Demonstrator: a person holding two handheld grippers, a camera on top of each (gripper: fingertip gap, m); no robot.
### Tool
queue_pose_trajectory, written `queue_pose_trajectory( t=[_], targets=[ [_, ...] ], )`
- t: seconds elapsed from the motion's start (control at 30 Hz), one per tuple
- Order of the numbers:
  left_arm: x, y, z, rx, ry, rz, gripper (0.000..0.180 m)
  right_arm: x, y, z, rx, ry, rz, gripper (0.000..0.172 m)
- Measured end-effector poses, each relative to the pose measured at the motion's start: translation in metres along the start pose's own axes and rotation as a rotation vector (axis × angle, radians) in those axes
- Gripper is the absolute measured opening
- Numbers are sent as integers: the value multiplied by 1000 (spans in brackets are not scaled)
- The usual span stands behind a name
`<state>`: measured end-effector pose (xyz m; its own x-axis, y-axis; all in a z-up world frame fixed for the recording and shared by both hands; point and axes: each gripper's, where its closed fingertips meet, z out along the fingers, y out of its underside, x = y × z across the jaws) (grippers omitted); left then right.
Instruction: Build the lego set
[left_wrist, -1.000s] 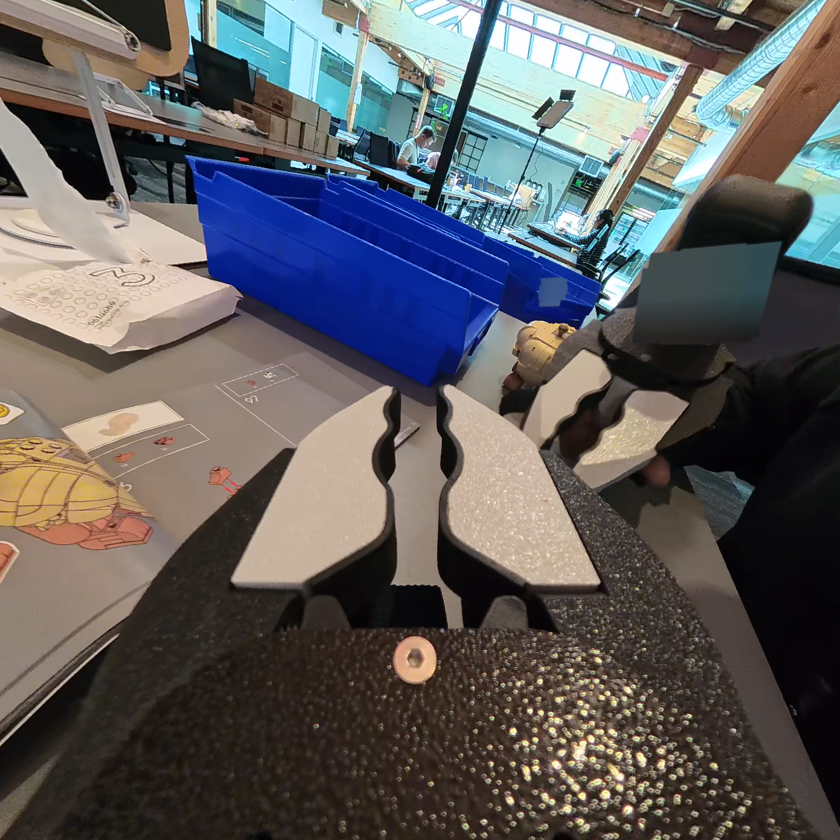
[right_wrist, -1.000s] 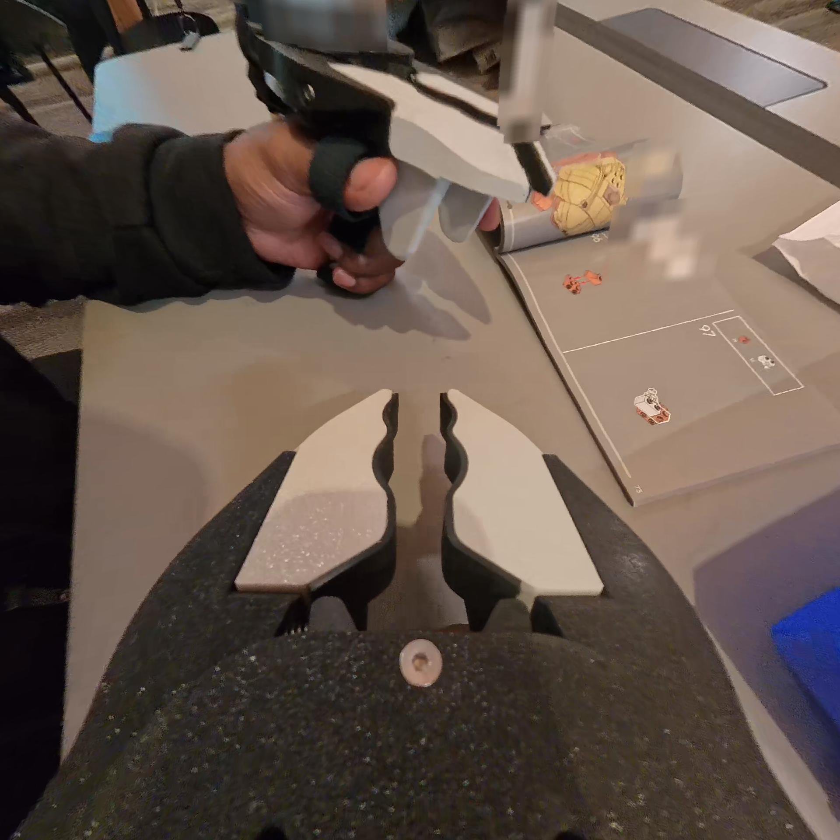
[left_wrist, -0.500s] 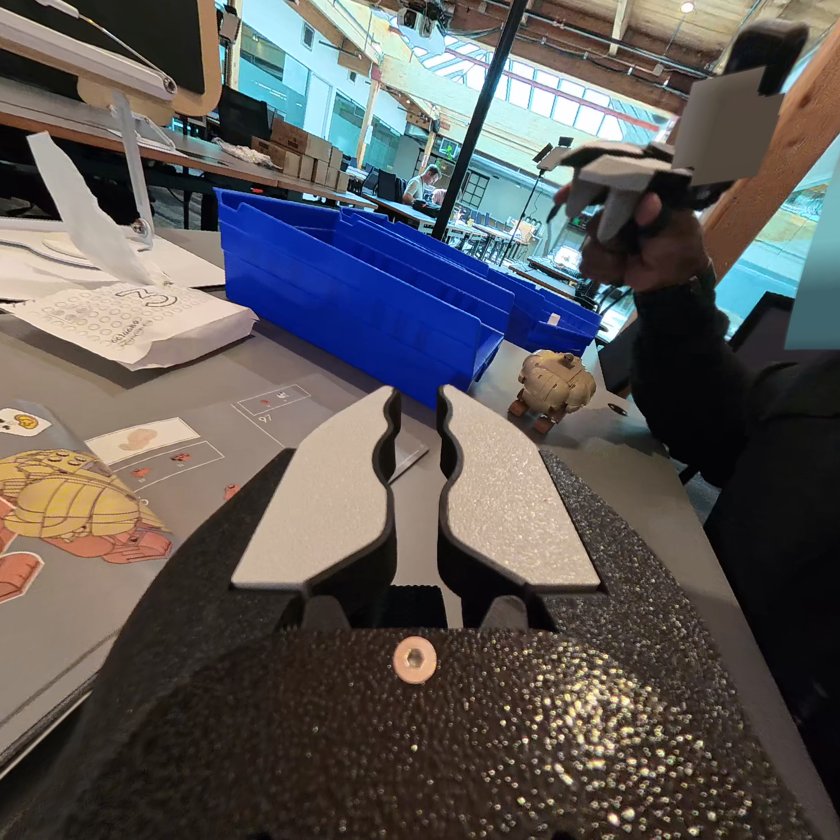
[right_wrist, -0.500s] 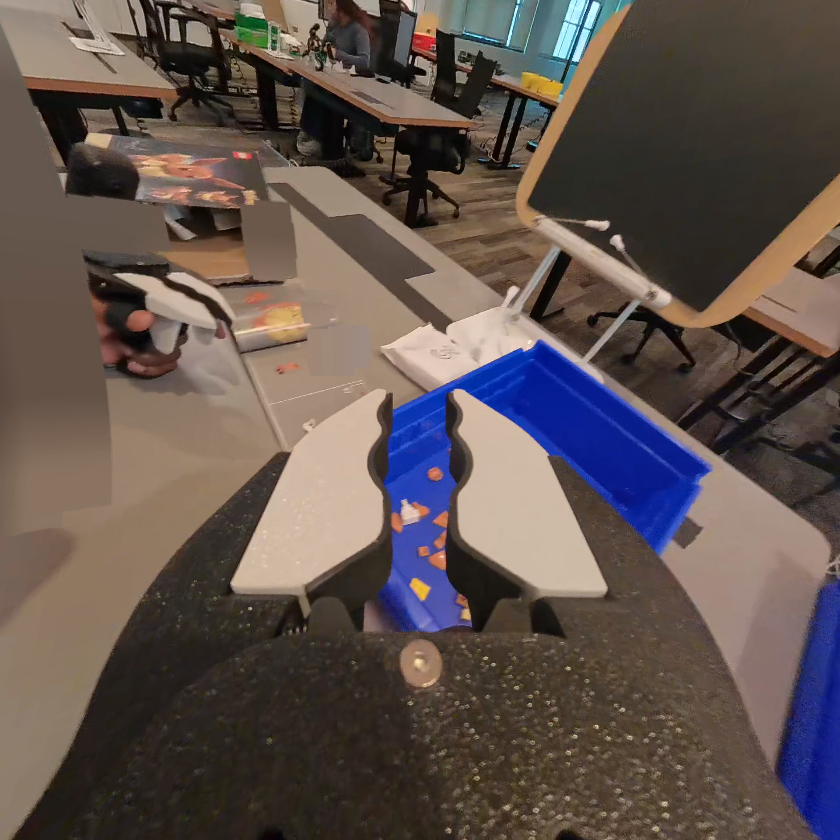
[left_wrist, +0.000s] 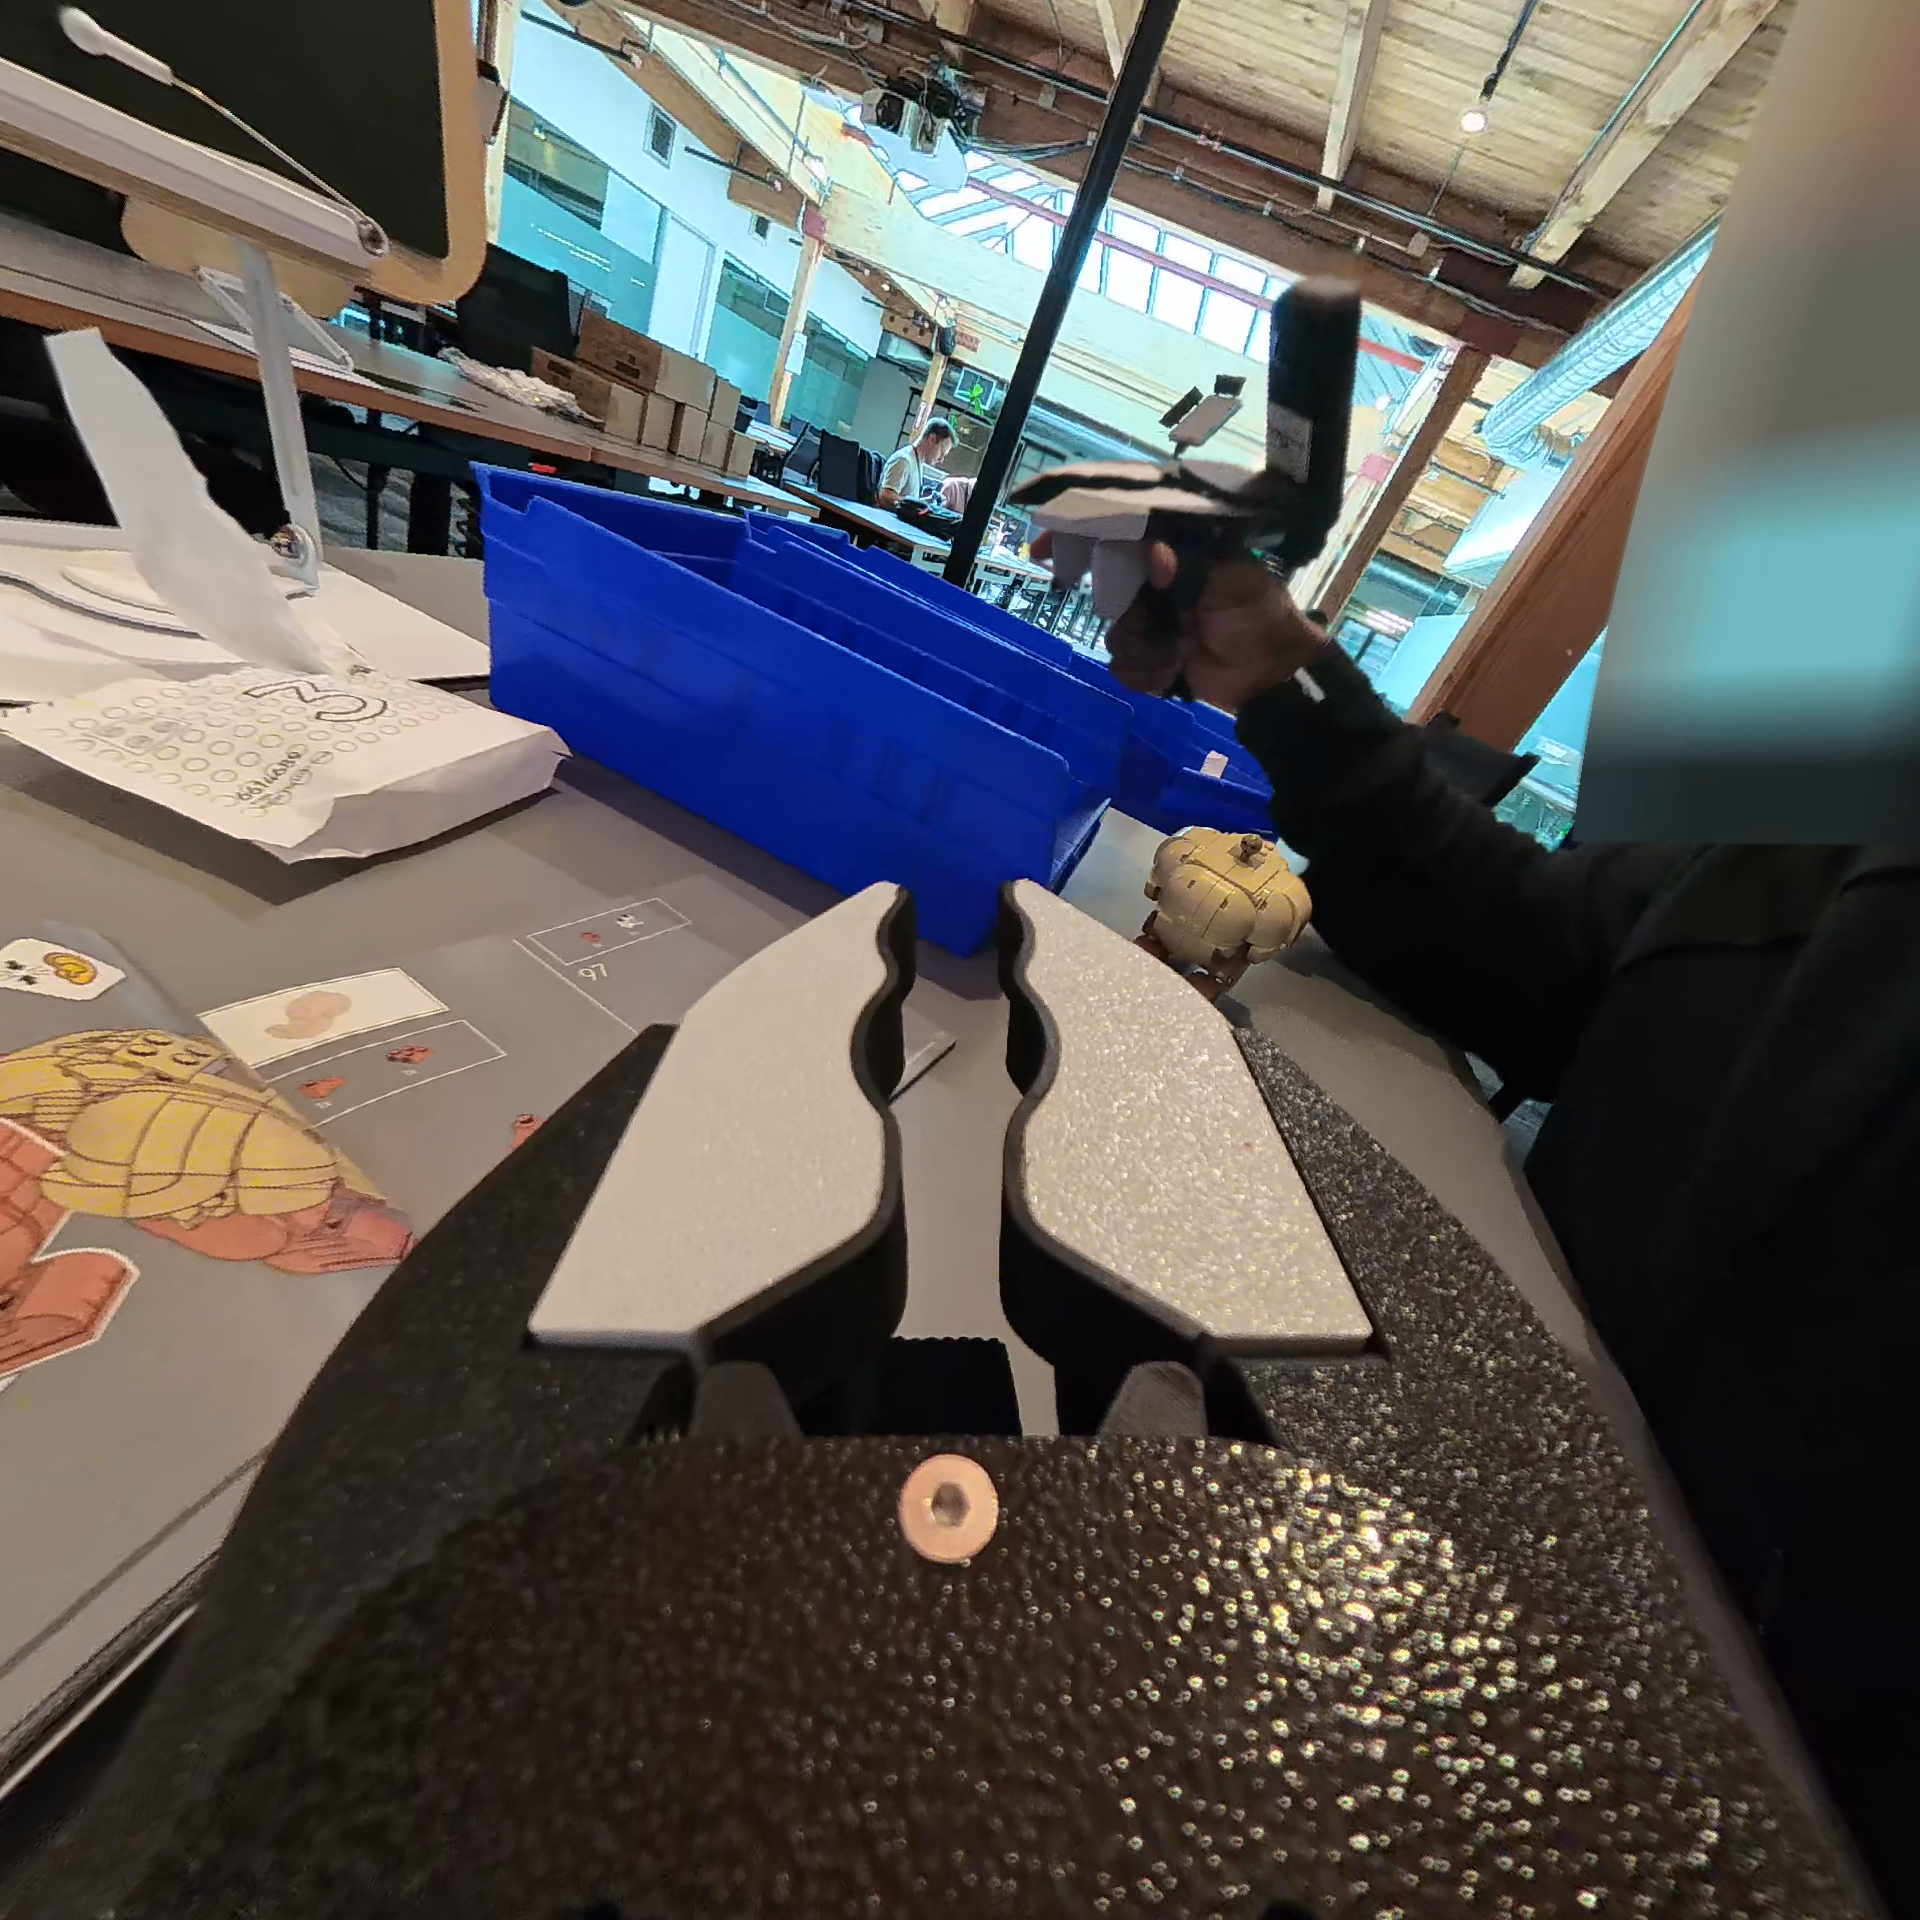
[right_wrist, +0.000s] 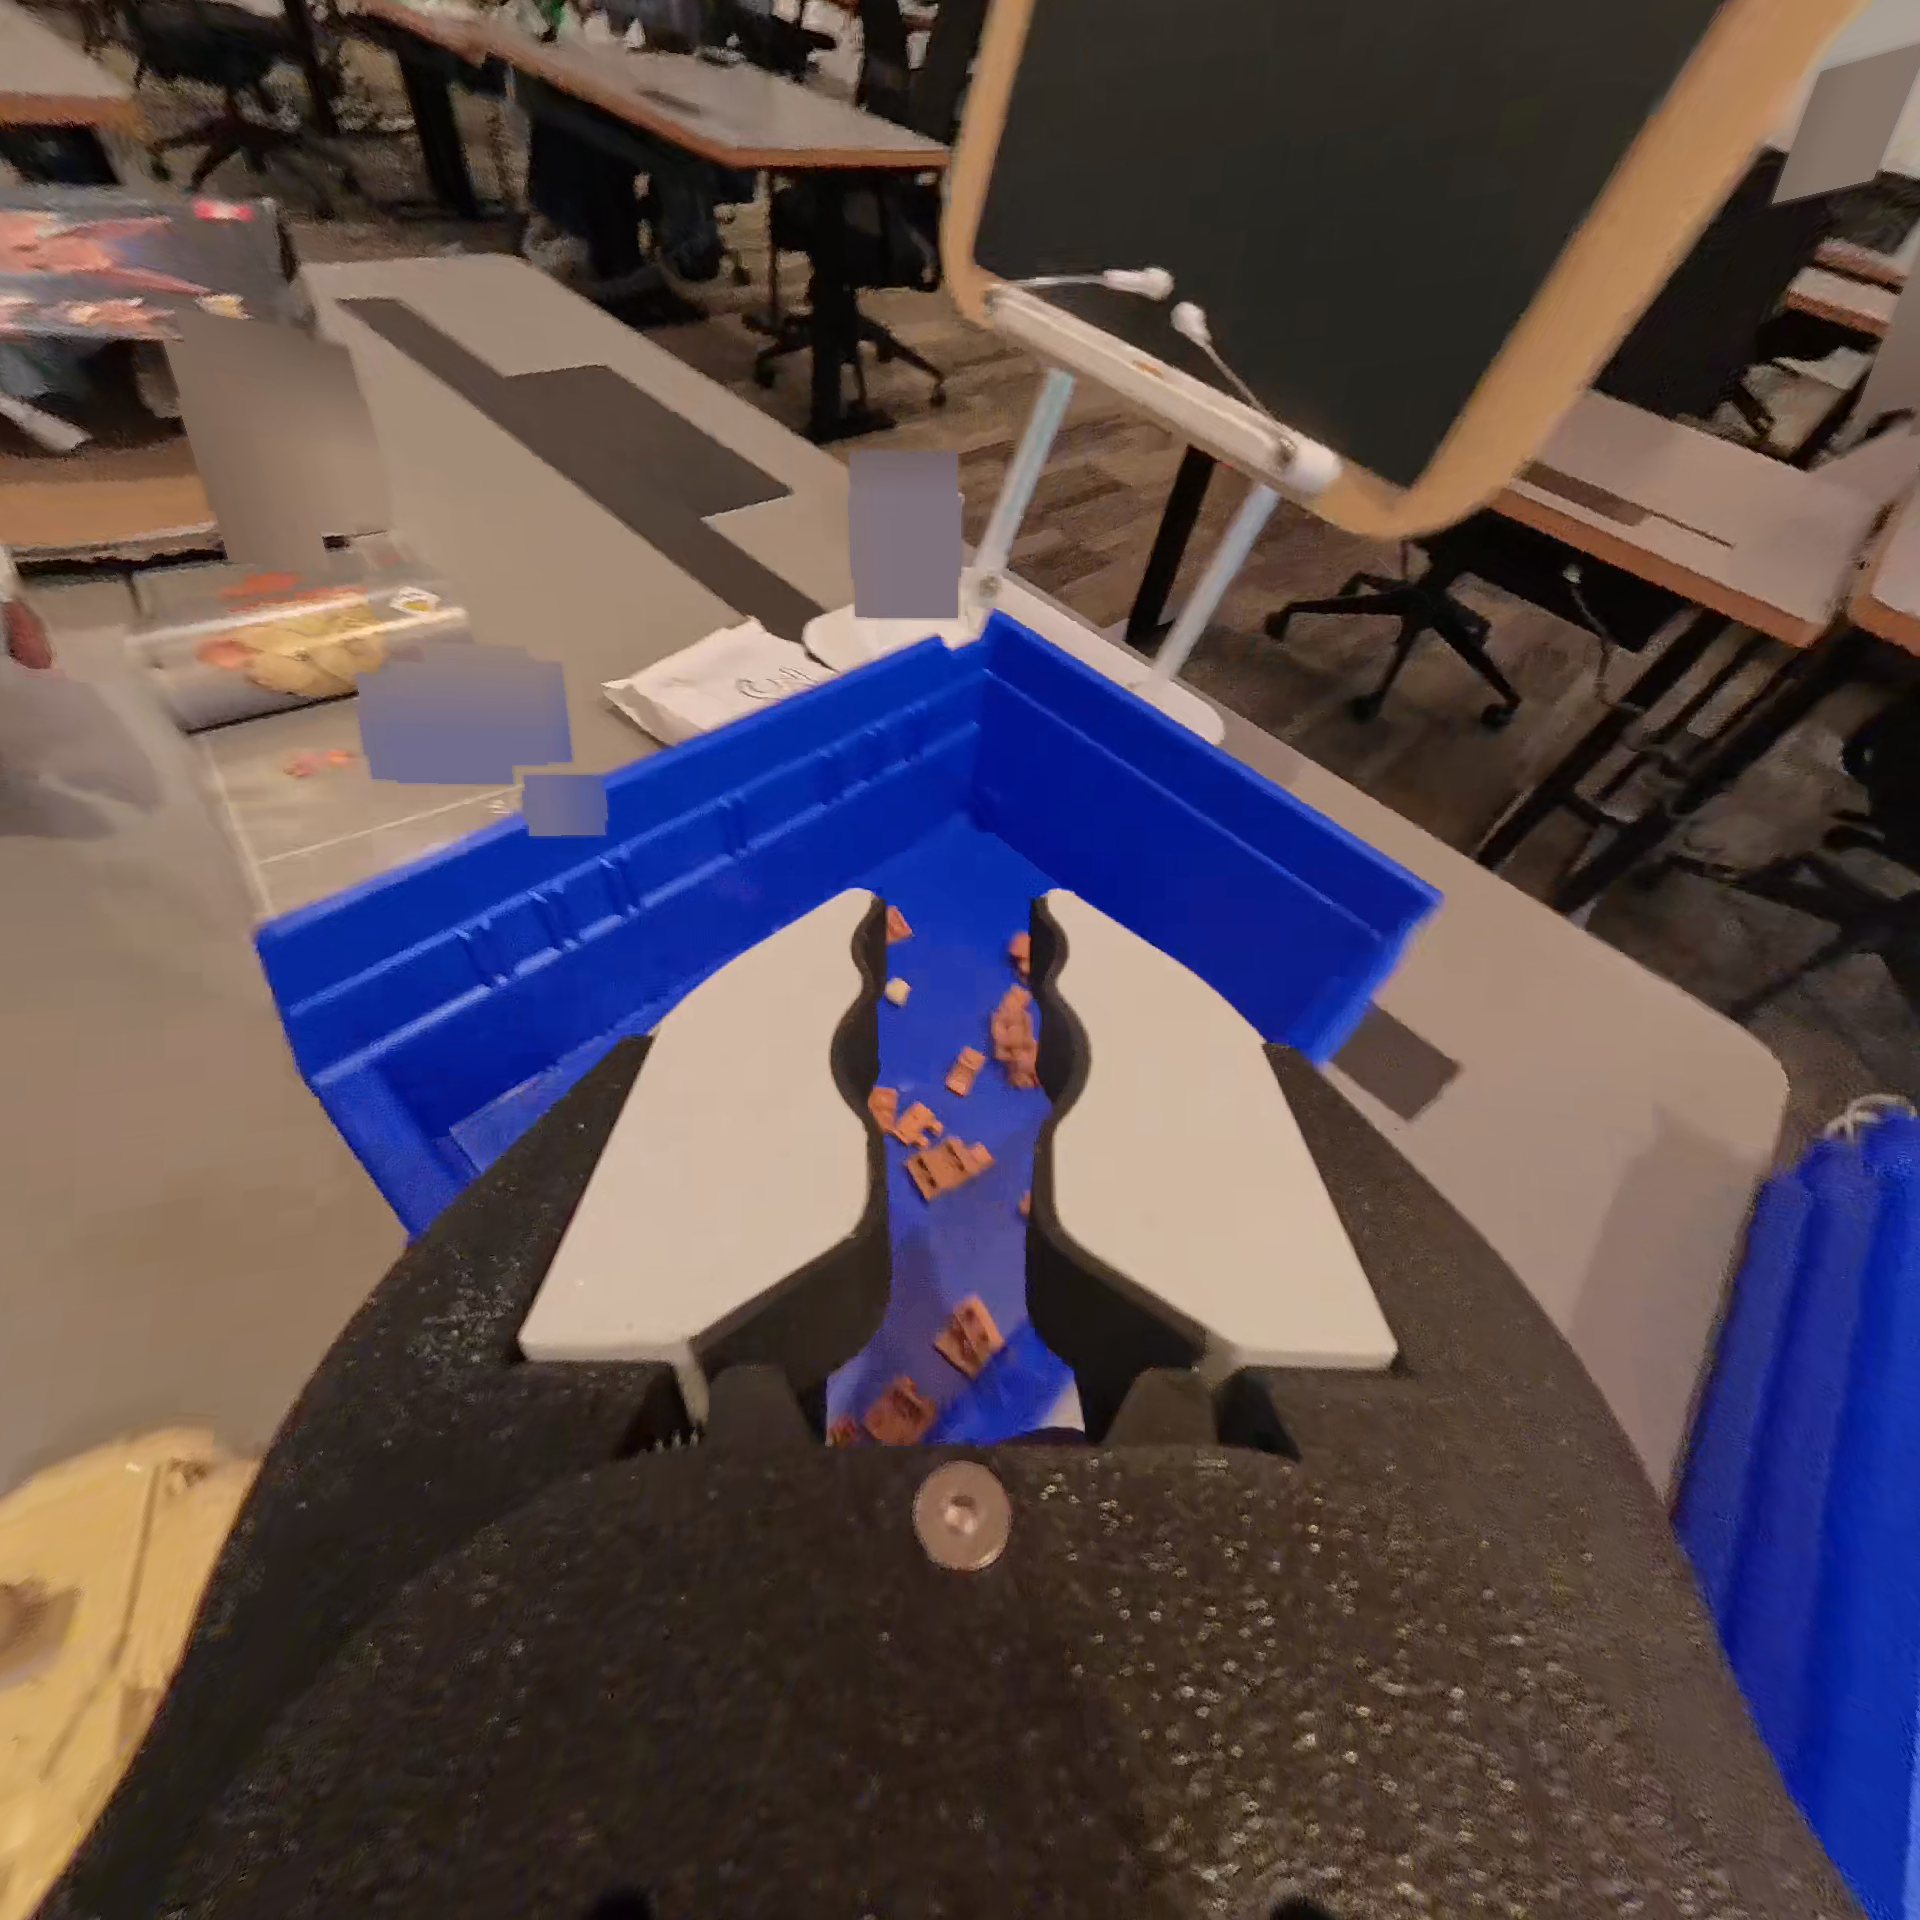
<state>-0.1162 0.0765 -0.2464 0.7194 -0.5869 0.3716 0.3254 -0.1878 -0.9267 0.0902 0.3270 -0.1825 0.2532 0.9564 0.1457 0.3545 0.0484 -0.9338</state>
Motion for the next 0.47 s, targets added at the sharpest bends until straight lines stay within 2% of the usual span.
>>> queue_pose_trajectory(
  t=[0.27,0.37,0.47],
  targets=[
    [-4,-2,-2,13,1,-38,14,37,32,-64,220,122,131,22],
    [-4,-2,-2,14,2,-35,14,39,59,-69,233,155,181,22],
    [-5,-1,-3,3,-6,-19,14,33,83,-65,174,128,222,23]
  ],
)
